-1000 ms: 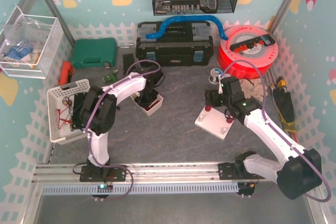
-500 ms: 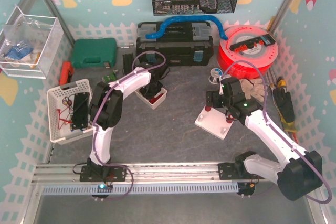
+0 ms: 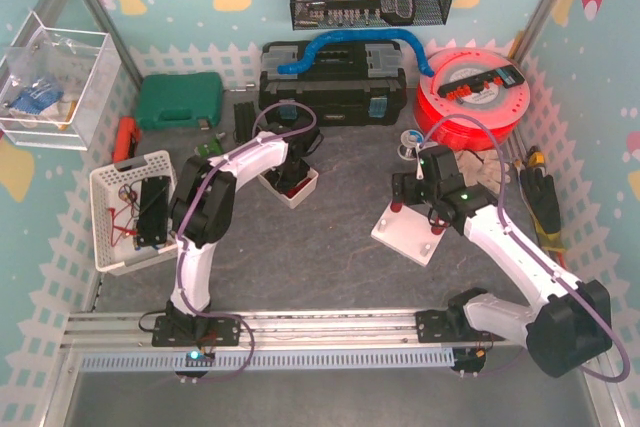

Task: Install the large spring

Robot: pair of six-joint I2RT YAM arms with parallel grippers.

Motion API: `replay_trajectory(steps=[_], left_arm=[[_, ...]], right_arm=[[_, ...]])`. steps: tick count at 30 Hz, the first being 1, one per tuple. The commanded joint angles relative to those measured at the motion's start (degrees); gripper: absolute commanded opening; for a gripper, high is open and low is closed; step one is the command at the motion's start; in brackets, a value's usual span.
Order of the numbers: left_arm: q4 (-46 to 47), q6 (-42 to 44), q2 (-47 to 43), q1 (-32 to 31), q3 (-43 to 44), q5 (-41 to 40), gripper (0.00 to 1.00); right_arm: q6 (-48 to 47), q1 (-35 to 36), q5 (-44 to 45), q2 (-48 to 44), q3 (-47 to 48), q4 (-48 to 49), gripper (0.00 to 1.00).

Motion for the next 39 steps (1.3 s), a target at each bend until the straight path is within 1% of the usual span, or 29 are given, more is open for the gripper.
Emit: replay_trajectory(steps=[1,6,10,12,13,17,23,26,28,32,36,39], left_arm=[[0.7,1.4,1.6,-0.3,-1.3,1.0,0.41],[1.0,1.8,2.0,0.1,-1.5,0.9,0.4],[1.5,1.6,2.6,0.3,-2.4,2.5,0.44],[2.1,1.5,2.6,0.3,-3.2,2.9,0.45],[2.1,1.6,2.8,0.3,-3.3,2.8,0.43],[2.1,1.8,2.1,0.9,-2.9,1.7,0.3],[2.0,1.3,-1.3,3.4,-2.7,1.6,0.15],[2.0,0.2,-4.1,4.8,-2.7,1.6,0.11],[2.0,-1.4,-6.3,5.6,-2.8,1.9,0.1],[2.1,-4.5,-10.6,6.8,-1.9,3.3,0.09],[2.0,-5.1,-12.0,7.0,0.5,4.1,0.08],[2.0,-8.0,-12.8,7.0,-0.3,7.4,0.07]], right_arm=[[-0.2,-0.1,0.9,0.5,2.2,-0.7,0.97],[-0.2,-0.1,1.2,1.1,2.9,-0.6,0.97],[-0.4,-0.1,1.2,1.7,3.5,-0.7,0.97],[-0.4,-0.1,1.4,2.0,3.7,-0.7,0.97],[-0.3,-0.1,1.5,2.1,3.8,-0.7,0.97],[-0.4,-0.1,1.5,2.4,4.4,-0.7,0.97],[-0.6,-0.1,1.4,2.7,5.0,-0.1,0.97],[-0.6,-0.1,0.7,3.2,5.9,0.0,0.97],[-1.4,-0.1,-1.2,3.4,6.0,1.1,0.97],[-4.5,-0.1,-6.6,1.4,4.1,8.1,0.94],[-5.4,-0.1,-10.1,-0.3,2.5,15.2,0.93],[-6.7,0.0,-13.5,-0.2,1.9,18.7,0.92]])
